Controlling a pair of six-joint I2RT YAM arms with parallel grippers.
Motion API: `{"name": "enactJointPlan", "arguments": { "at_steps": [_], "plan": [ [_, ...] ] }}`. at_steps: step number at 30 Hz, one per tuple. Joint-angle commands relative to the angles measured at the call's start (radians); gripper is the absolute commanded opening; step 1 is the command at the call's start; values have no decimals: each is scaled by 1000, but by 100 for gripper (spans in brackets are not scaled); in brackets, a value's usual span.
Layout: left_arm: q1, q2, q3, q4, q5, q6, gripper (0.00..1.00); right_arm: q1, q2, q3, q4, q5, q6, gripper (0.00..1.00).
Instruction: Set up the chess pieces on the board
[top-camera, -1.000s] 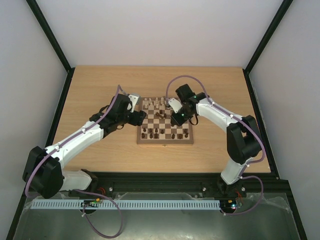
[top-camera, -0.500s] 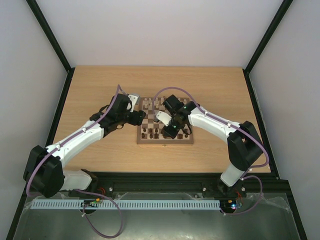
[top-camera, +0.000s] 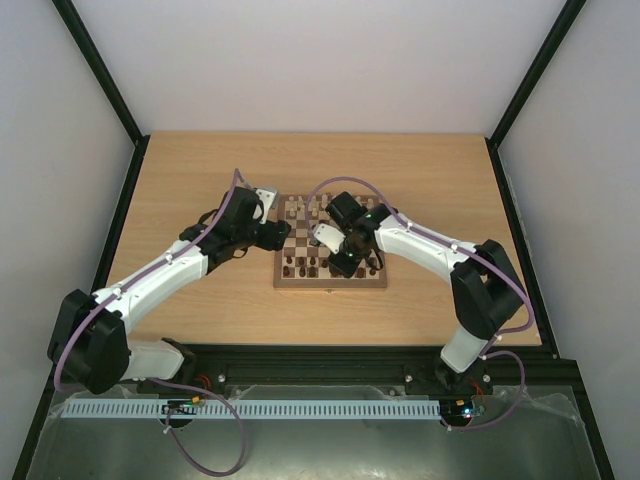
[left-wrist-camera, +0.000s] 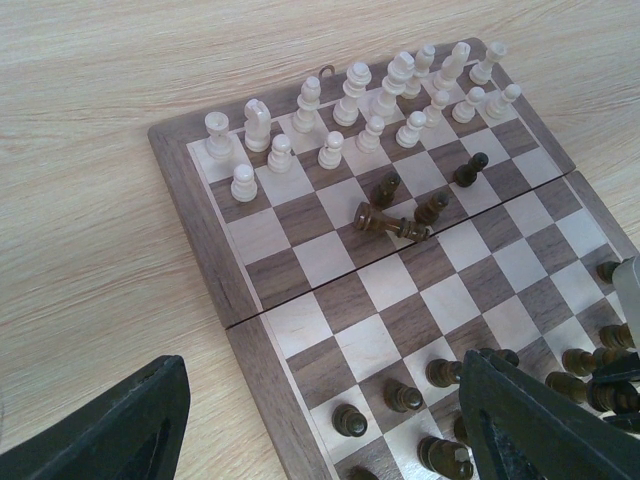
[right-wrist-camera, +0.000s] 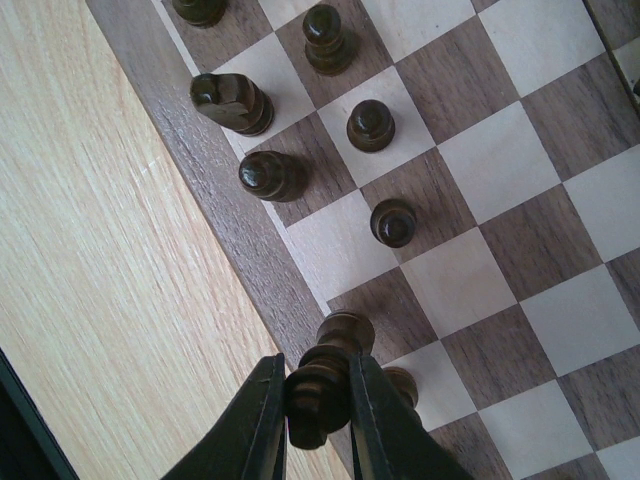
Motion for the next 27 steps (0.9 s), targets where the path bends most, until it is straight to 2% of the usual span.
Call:
{"name": "enactJointPlan", "arguments": {
  "at_steps": [1, 8, 11, 17, 19, 27],
  "plan": [
    [7, 9, 12, -2, 13, -7, 76, 4, 26, -15, -23, 24, -2, 7],
    [8, 11, 12, -3, 16, -7, 75, 3, 43, -21, -7, 28, 4, 9],
    [8, 14, 12, -3, 18, -7, 75, 4, 48, -23, 0, 33, 9, 14],
    [8, 16, 13, -3, 21, -7, 75, 3, 37, 0, -18, 24, 19, 33],
    [8, 17, 13, -3, 21, -9, 75, 4, 30, 27, -38, 12, 21, 36],
    [11, 8, 13, -6, 10, -15, 75, -3, 70, 154, -72, -7, 32, 34]
  ]
}}
